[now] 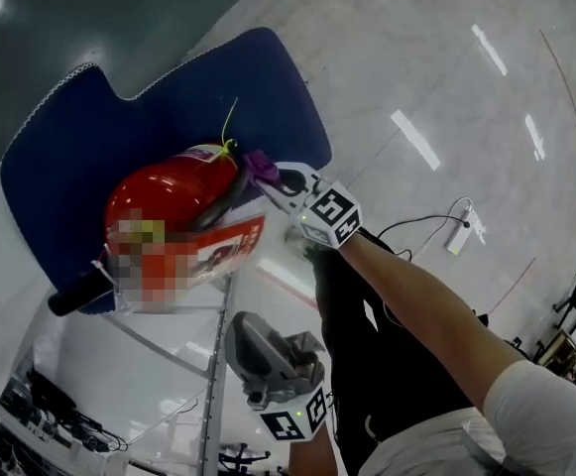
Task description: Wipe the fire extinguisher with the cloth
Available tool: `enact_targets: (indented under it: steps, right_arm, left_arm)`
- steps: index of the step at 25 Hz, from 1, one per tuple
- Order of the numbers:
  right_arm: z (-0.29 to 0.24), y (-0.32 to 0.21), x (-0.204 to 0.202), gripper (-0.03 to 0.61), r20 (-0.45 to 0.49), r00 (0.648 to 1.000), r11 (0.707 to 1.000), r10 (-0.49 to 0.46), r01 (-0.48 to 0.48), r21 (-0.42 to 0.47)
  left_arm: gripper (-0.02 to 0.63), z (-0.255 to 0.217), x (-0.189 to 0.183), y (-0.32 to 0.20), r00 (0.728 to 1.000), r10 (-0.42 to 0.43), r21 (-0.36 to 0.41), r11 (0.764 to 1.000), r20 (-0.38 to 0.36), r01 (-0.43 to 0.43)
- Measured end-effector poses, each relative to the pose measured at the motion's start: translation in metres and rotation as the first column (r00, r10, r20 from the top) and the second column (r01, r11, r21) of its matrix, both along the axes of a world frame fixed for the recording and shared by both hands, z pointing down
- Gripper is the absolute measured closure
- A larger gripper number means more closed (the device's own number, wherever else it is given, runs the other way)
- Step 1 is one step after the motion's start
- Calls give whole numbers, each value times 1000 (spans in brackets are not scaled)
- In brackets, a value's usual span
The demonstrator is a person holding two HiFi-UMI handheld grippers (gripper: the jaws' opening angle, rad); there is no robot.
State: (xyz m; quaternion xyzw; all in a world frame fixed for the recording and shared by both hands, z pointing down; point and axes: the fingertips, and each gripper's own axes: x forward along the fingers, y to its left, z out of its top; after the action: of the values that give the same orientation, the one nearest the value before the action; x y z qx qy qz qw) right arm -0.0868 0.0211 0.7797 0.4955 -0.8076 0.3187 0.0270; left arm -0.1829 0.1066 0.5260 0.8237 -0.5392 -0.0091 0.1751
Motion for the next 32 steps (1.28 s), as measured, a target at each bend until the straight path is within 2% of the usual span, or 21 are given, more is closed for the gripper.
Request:
enact_targets:
  steps: [5,13,18,23,32]
  right_arm:
    - [17,-7,-16,523,46,999,1000,-4,5,-15]
    - [-4,-17,-20,523,99,995,1000,-5,4,13]
    - [-44,-13,-17,523,129,992,999,-6,2,36]
    - [-99,-10,-20,523,159,987,997,3,-16,80]
    - [-191,-6,-15,523,142,990,988,-15,-7,152]
  left_arm:
    - [609,14,-15,9,1000,-26,-29,999,-13,26]
    - [608,11,-20,16,999,-34,-41,999,-23,33]
    - [609,-9,-12,25,999,-30,-40,999,-32,29]
    - [609,-43,-17,31,999,-40,-22,999,-11,40]
    - [609,-104,-27,44,998,-67,26,997,-9,67]
